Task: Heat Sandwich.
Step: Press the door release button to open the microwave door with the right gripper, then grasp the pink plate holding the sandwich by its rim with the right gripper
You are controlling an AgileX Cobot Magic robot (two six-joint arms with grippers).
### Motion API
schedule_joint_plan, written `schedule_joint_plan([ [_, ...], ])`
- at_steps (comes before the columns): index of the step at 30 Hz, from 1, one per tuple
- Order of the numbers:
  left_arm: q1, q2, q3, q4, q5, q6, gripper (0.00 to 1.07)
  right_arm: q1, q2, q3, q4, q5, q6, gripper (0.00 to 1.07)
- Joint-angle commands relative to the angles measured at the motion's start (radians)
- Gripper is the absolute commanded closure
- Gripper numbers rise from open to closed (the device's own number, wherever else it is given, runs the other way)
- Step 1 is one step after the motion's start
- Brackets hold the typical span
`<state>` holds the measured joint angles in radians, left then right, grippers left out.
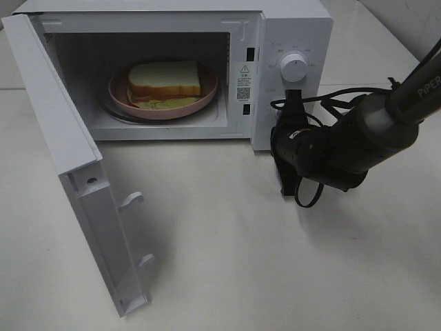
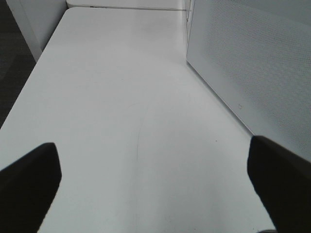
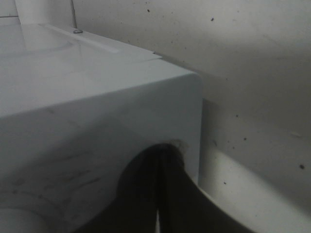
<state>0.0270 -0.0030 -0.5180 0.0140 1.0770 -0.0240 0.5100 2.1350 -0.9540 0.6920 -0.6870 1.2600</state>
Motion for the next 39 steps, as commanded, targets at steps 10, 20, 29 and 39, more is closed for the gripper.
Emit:
schedule_joint_plan([
  [10, 0.003, -0.008, 0.001, -0.005, -0.01, 0.003, 0.07, 0.0, -0.107, 0.132, -0.135, -0.106, -0.004, 1.07],
  [20, 0.003, -0.008, 0.001, -0.005, -0.01, 0.003, 0.07, 0.078, -0.181, 0.251, -0.135, -0.119, -0.002, 1.07],
  [29, 0.003, -0.008, 0.001, -0.005, -0.01, 0.003, 0.07, 0.135, -0.32, 0.396, -0.188, -0.022, -0.012, 1.07],
  [39, 0.003, -0.008, 0.001, -0.005, -0.01, 0.003, 0.07, 0.134, -0.417, 0.401, -0.194, 0.143, -0.122, 1.05],
])
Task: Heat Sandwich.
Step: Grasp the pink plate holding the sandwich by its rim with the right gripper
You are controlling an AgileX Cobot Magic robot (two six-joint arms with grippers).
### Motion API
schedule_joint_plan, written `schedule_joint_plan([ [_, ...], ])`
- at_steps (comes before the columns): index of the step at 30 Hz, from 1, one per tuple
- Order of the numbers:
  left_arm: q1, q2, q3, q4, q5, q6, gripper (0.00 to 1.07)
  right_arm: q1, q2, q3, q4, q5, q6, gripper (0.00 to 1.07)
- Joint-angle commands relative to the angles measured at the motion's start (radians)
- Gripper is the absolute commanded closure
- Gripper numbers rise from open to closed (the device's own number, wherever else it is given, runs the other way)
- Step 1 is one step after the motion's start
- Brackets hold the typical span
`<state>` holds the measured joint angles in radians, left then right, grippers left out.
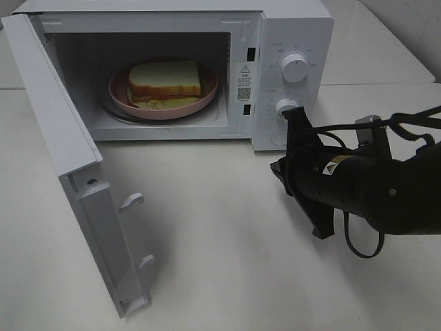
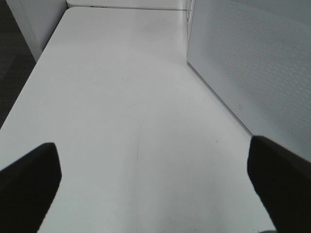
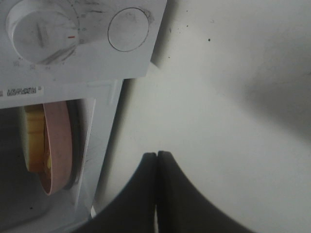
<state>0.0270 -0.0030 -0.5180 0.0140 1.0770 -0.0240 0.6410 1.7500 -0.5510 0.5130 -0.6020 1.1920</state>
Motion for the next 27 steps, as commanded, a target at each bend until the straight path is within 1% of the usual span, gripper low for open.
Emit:
schedule_joint_plan([
  [1, 0.003, -0.008, 0.001, -0.005, -0.01, 0.003, 0.07, 0.003, -0.032, -0.002, -0.015, 0.058, -0.054, 1.05],
  [5, 0.003, -0.008, 0.001, -0.005, -0.01, 0.003, 0.07, -0.012, -0.061, -0.016, -0.02, 0.196, -0.157, 1.05],
  [6, 0.003, -0.008, 0.001, -0.005, -0.01, 0.003, 0.07, -0.012, -0.061, -0.016, -0.02, 0.196, -0.157, 1.05],
  [8, 0.003, -0.008, 0.001, -0.005, -0.01, 0.003, 0.07, -0.018, -0.061, -0.046, -0.042, 0.268, -0.214, 1.05],
  [9, 0.003, -0.008, 0.001, -0.005, -0.01, 0.003, 0.07, -0.035, -0.061, -0.091, -0.087, 0.362, -0.279, 1.05],
  [10, 0.003, -0.008, 0.001, -0.005, -0.01, 0.003, 0.07, -0.035, -0.061, -0.112, -0.116, 0.412, -0.305, 1.05],
  [11, 0.003, -0.008, 0.001, -0.005, -0.01, 0.003, 0.07, -0.035, -0.061, -0.112, -0.116, 0.412, -0.305, 1.05],
  [12, 0.003, -0.008, 0.001, -0.005, -0.01, 0.003, 0.07, -0.042, -0.061, -0.138, -0.144, 0.453, -0.339, 1.05],
  [13, 0.003, -0.008, 0.001, -0.005, -0.01, 0.003, 0.07, -0.058, -0.061, -0.19, -0.2, 0.547, -0.392, 1.05],
  [14, 0.003, -0.008, 0.001, -0.005, -0.01, 0.003, 0.07, -0.058, -0.061, -0.219, -0.231, 0.602, -0.421, 1.05],
  [15, 0.003, -0.008, 0.001, -0.005, -0.01, 0.003, 0.07, -0.058, -0.061, -0.219, -0.231, 0.602, -0.421, 1.05],
  [16, 0.003, -0.008, 0.001, -0.005, -0.01, 0.003, 0.07, -0.058, -0.061, -0.246, -0.258, 0.643, -0.444, 1.05],
  [17, 0.003, -0.008, 0.001, -0.005, -0.01, 0.003, 0.07, -0.058, -0.061, -0.274, -0.295, 0.689, -0.472, 1.05],
  [18, 0.003, -0.008, 0.001, -0.005, -0.01, 0.003, 0.07, -0.058, -0.061, -0.32, -0.367, 0.786, -0.526, 1.05],
  [19, 0.003, -0.008, 0.001, -0.005, -0.01, 0.003, 0.07, -0.058, -0.061, -0.343, -0.399, 0.827, -0.55, 1.05],
  [21, 0.003, -0.008, 0.001, -0.005, -0.01, 0.003, 0.07, -0.058, -0.061, -0.36, -0.423, 0.86, -0.569, 1.05],
  [22, 0.003, -0.008, 0.001, -0.005, -0.01, 0.003, 0.07, -0.058, -0.061, -0.401, -0.477, 0.934, -0.624, 1.04],
  [25, 0.003, -0.008, 0.001, -0.005, -0.01, 0.003, 0.07, -0.058, -0.061, -0.431, -0.513, 0.988, -0.692, 1.04],
  [26, 0.003, -0.008, 0.001, -0.005, -0.01, 0.003, 0.07, -0.058, -0.061, -0.46, -0.513, 1.039, -0.784, 1.04],
  [27, 0.003, -0.008, 0.001, -0.005, -0.01, 0.003, 0.07, -0.058, -0.061, -0.471, -0.513, 1.068, -0.825, 1.04],
])
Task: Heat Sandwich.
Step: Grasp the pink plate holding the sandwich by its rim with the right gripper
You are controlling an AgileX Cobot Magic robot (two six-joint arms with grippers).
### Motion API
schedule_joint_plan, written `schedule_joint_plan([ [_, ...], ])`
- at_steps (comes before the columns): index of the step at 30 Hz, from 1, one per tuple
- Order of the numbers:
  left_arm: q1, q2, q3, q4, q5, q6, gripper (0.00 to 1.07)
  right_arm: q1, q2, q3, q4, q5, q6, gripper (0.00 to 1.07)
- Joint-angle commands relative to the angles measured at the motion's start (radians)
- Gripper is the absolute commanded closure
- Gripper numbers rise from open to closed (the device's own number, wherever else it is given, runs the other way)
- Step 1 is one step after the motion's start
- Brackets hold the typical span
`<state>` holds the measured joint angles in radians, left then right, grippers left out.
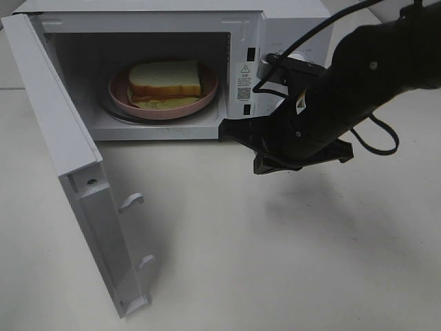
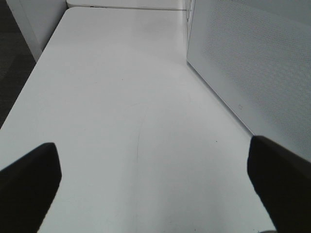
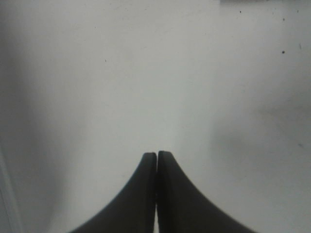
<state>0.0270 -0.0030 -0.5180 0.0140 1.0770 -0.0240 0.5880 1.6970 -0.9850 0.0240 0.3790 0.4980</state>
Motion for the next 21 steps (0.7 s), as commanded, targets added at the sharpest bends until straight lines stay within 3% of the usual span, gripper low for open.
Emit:
schedule_joint_plan([
  [1, 0.003, -0.008, 0.001, -0.005, -0.01, 0.003, 0.07, -0.005, -0.008, -0.051, -0.024, 0.116, -0.186, 1.03],
  [8, 0.003, -0.008, 0.001, -0.005, -0.01, 0.003, 0.07, -0.005, -0.008, -0.104, -0.018, 0.229, -0.543, 1.02],
  [16, 0.003, -0.008, 0.001, -0.005, -0.01, 0.003, 0.07, -0.004, -0.008, -0.104, -0.018, 0.328, -1.264, 1.02],
  [17, 0.003, -0.008, 0.001, -0.005, -0.01, 0.003, 0.07, -0.004, -0.008, -0.104, -0.018, 0.328, -1.264, 1.02],
  [21, 0.003, -0.008, 0.001, -0.005, -0.01, 0.003, 0.07, -0.004, -0.008, -0.104, -0.024, 0.333, -1.698, 1.0],
])
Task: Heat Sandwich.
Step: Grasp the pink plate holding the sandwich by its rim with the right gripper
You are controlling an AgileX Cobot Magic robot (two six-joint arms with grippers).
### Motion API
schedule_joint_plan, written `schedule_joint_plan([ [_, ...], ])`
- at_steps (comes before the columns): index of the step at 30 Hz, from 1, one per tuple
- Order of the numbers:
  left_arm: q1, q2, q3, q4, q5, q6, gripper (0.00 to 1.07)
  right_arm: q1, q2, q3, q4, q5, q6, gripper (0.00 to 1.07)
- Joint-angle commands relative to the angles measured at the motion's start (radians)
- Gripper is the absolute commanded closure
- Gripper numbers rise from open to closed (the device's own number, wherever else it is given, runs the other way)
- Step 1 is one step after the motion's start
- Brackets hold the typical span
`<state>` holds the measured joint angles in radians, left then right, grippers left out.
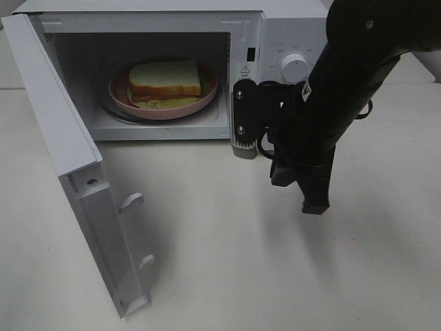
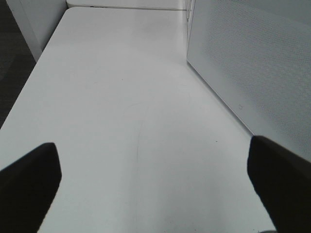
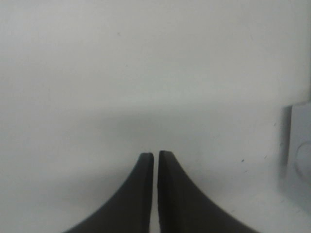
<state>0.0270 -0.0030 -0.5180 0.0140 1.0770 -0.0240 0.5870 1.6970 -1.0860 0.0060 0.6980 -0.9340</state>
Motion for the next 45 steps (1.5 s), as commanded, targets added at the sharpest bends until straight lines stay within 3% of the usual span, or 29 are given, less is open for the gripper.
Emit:
schedule_joint_plan([
  [1, 0.003, -0.008, 0.001, -0.005, -0.01, 0.003, 0.07, -0.003, -0.008, -0.003, -0.006, 0.014, -0.266, 1.0],
  [2, 0.003, -0.008, 0.001, -0.005, -0.01, 0.003, 0.07, -0.003, -0.008, -0.003, -0.006, 0.016, -0.45, 0.99],
  [5, 0.003, -0.008, 0.001, -0.005, -0.01, 0.003, 0.07, -0.001, -0.008, -0.003, -0.045, 0.005, -0.651, 0.96],
  [10, 0.003, -0.008, 0.001, -0.005, -0.01, 0.003, 0.07, -0.001, -0.008, -0.003, -0.086, -0.013, -0.636, 0.87],
  [13, 0.003, -0.008, 0.001, -0.005, -0.01, 0.003, 0.07, -0.001, -0.008, -0.003, -0.129, -0.066, -0.549, 0.57],
  [14, 0.003, -0.008, 0.001, -0.005, -0.01, 0.003, 0.07, -0.001, -0.008, -0.003, -0.134, -0.086, -0.497, 0.41],
  [15, 0.003, -0.008, 0.001, -0.005, -0.01, 0.003, 0.07, -0.001, -0.008, -0.003, -0.134, -0.086, -0.497, 0.41],
  [19, 0.003, -0.008, 0.001, -0.005, -0.01, 0.003, 0.07, 0.014, -0.008, -0.003, -0.145, -0.104, -0.345, 0.07],
  [24, 0.003, -0.008, 0.001, -0.005, -0.01, 0.003, 0.07, 0.018, -0.008, -0.003, -0.151, -0.109, -0.328, 0.05],
  [33, 0.003, -0.008, 0.001, -0.005, -0.01, 0.003, 0.07, 0.023, -0.008, -0.003, -0.155, -0.111, -0.329, 0.16],
  [45, 0.003, -0.008, 0.001, -0.005, -0.01, 0.003, 0.07, 0.069, 0.035, -0.033, -0.153, -0.152, -0.325, 0.2],
])
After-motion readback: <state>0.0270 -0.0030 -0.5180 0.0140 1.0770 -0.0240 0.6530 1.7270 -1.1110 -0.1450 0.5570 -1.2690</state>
